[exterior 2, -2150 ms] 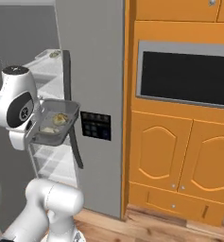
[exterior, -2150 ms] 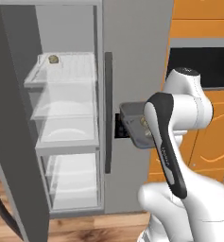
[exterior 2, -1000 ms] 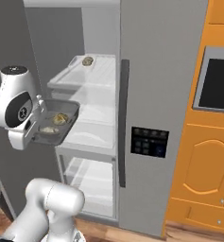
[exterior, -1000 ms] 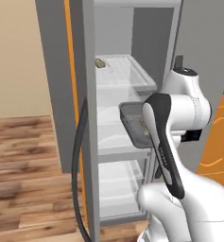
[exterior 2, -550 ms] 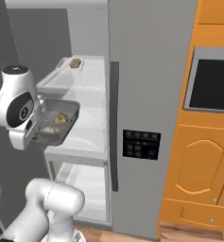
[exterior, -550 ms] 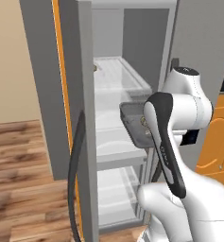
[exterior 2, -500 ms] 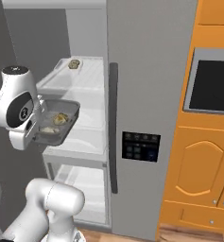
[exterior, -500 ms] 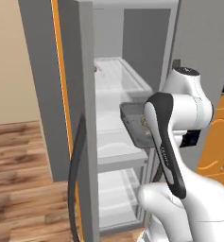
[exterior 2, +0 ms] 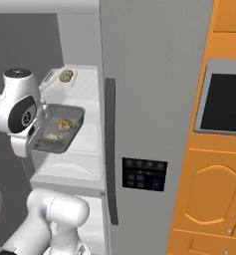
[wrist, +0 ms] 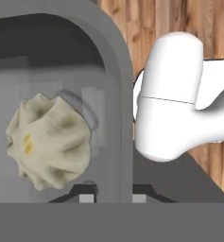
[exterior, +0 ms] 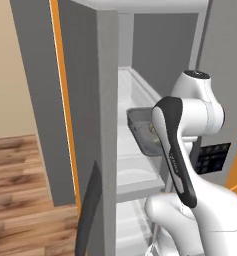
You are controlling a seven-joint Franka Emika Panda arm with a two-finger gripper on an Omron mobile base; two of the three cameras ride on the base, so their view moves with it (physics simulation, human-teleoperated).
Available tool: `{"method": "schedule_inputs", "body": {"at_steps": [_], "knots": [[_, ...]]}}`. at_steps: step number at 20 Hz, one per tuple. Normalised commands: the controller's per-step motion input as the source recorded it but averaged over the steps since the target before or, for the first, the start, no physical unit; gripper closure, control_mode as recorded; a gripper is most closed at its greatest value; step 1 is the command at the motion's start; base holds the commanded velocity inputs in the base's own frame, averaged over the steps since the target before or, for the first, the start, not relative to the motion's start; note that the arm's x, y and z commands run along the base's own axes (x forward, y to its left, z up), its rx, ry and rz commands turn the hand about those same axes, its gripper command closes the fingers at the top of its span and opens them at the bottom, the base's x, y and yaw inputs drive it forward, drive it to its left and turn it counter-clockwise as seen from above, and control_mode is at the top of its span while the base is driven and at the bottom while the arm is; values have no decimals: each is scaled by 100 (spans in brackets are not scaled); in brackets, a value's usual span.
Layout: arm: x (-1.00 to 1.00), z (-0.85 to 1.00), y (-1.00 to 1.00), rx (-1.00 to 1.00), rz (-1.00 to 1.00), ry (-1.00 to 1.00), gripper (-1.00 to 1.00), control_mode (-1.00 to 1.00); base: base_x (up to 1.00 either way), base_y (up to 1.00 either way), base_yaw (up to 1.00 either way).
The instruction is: Place two dumplings into each of the tupperware containers and then place the containers in the fridge.
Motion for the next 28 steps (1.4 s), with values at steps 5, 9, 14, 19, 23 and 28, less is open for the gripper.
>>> {"method": "schedule_inputs", "body": {"at_steps": [5, 9, 14, 19, 23, 28], "knots": [[0, 0, 0, 0, 0, 0, 100, 100, 36, 9, -7], [0, 0, 0, 0, 0, 0, 100, 100, 36, 8, -5], [0, 0, 0, 0, 0, 0, 100, 100, 49, 8, 0], [0, 0, 0, 0, 0, 0, 100, 100, 39, 5, 0], [0, 0, 0, 0, 0, 0, 100, 100, 44, 3, 0], [0, 0, 0, 0, 0, 0, 100, 100, 11, 1, 0]]}}
